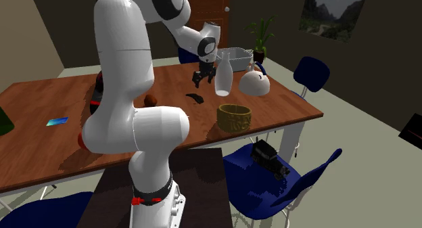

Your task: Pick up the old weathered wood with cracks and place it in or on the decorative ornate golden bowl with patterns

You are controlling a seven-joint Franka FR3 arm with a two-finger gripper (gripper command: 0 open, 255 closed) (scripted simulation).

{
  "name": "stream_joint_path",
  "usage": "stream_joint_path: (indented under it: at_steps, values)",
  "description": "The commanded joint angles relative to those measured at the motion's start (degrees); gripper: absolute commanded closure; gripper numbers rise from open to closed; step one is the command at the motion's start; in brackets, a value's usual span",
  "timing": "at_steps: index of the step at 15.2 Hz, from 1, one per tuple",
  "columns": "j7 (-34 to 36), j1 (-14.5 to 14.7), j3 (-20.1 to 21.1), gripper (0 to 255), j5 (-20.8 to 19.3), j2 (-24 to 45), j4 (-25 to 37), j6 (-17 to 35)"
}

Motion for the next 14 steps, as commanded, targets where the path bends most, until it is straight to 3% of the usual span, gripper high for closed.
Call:
stream_joint_path:
  at_steps: [1, 6, 14]
  values:
    - [-1.6, -0.6, 0.7, 0, 1.5, 1.7, 0.6, 0.9]
    - [-3.3, -1.2, 2.2, 0, 4.2, 5.0, 0.7, 3.6]
    - [-3.3, -1.2, 2.2, 0, 4.2, 5.0, 0.7, 3.6]
